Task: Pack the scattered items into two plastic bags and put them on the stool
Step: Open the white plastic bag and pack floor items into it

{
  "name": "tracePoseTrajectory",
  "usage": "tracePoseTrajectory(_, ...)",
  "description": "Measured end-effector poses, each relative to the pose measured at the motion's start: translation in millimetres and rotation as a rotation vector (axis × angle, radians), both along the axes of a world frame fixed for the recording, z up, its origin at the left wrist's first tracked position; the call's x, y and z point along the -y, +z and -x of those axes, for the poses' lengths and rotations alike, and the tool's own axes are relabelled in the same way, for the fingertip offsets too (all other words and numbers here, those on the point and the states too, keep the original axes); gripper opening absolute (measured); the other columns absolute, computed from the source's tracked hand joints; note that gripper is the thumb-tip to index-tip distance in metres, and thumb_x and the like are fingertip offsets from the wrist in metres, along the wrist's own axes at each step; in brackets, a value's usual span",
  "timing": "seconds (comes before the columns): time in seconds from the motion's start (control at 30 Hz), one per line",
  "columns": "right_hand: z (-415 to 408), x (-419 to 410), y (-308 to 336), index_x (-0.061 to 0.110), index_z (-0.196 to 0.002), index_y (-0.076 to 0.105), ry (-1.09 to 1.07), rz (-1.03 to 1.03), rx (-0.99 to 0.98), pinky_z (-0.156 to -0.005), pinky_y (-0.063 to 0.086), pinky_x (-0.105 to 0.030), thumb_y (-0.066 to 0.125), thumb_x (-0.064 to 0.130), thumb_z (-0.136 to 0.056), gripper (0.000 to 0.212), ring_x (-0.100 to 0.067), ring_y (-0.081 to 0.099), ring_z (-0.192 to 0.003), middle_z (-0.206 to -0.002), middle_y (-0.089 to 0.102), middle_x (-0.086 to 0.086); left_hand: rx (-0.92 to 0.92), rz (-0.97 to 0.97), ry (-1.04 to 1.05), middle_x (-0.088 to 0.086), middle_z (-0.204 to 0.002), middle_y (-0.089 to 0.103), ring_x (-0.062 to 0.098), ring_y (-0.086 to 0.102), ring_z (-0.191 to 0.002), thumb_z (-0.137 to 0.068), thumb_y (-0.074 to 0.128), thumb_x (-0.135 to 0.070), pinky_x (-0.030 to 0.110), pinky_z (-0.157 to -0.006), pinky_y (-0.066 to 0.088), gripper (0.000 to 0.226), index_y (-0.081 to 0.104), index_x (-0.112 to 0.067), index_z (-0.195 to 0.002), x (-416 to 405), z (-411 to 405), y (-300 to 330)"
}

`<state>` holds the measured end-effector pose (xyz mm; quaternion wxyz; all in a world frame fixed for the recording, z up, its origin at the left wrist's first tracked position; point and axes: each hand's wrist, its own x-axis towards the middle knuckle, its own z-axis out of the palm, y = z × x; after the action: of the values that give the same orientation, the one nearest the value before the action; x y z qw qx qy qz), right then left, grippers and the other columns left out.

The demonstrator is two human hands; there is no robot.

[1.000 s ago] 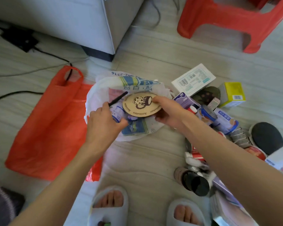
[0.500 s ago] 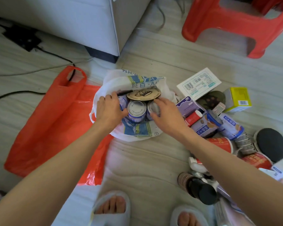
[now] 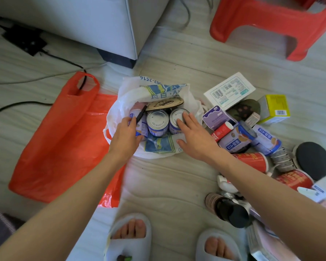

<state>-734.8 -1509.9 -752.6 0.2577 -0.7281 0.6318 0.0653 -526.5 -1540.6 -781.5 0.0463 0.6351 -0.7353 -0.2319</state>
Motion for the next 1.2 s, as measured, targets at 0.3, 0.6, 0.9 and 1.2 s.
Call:
tracePoseTrajectory(0.3, 50.9, -69.1, 32.9, 0.012, -0.136, 0.045, -0.253, 0.078, 0.256, -0.106, 0.027, -0.026, 0.054, 0.024, -0.091, 0.047, -0.02, 0.04, -0.13, -0.141, 0.044, -0.006, -0.128, 0.248, -0.149, 0.029, -0.132, 0.044, 0.04, 0.043, -0.123, -0.078, 0.056, -0.011, 0.044, -0.101, 0.04, 0.052, 0.045, 0.002, -0.127, -78.2, 29.3, -1.4)
tracePoseTrajectory(0.6, 129.7, -160.3, -5.0, 0.008, -0.103, 0.067, -0.301, 0.09, 0.037, -0.078, 0.05, -0.043, 0.068, 0.02, -0.077, 0.029, -0.036, 0.06, -0.09, -0.097, 0.065, -0.013, -0.343, 0.039, -0.823, 0.007, -0.126, 0.056, 0.019, 0.051, -0.113, -0.07, 0.055, -0.045, 0.031, -0.088, 0.051, 0.066, 0.041, -0.016, -0.127, -157.1, 99.8, 2.3)
tracePoseTrajectory(0.9, 115.8, -157.1, -28.4, 0.014, -0.074, 0.066, 0.006, 0.111, -0.126, -0.053, 0.047, -0.03, 0.086, 0.028, -0.049, 0.035, -0.025, 0.059, -0.06, -0.067, 0.059, -0.003, -0.577, -0.234, -0.642, 0.0, -0.117, 0.059, 0.009, 0.052, -0.107, -0.071, 0.064, -0.039, 0.025, -0.091, 0.043, 0.051, 0.054, -0.015, -0.115, -163.1, 131.4, -1.9)
tracePoseTrajectory(1.2, 96.7, -142.3, 0.1, 0.011, -0.111, 0.049, -0.456, 0.013, 0.287, -0.077, 0.047, -0.035, 0.056, 0.032, -0.089, 0.031, -0.028, 0.063, -0.091, -0.1, 0.067, -0.011, -0.732, -0.193, 0.013, -0.016, -0.091, 0.062, -0.013, 0.059, -0.079, -0.061, 0.071, -0.042, 0.007, -0.073, 0.047, 0.041, 0.052, -0.035, -0.097, -141.8, 89.6, 24.0)
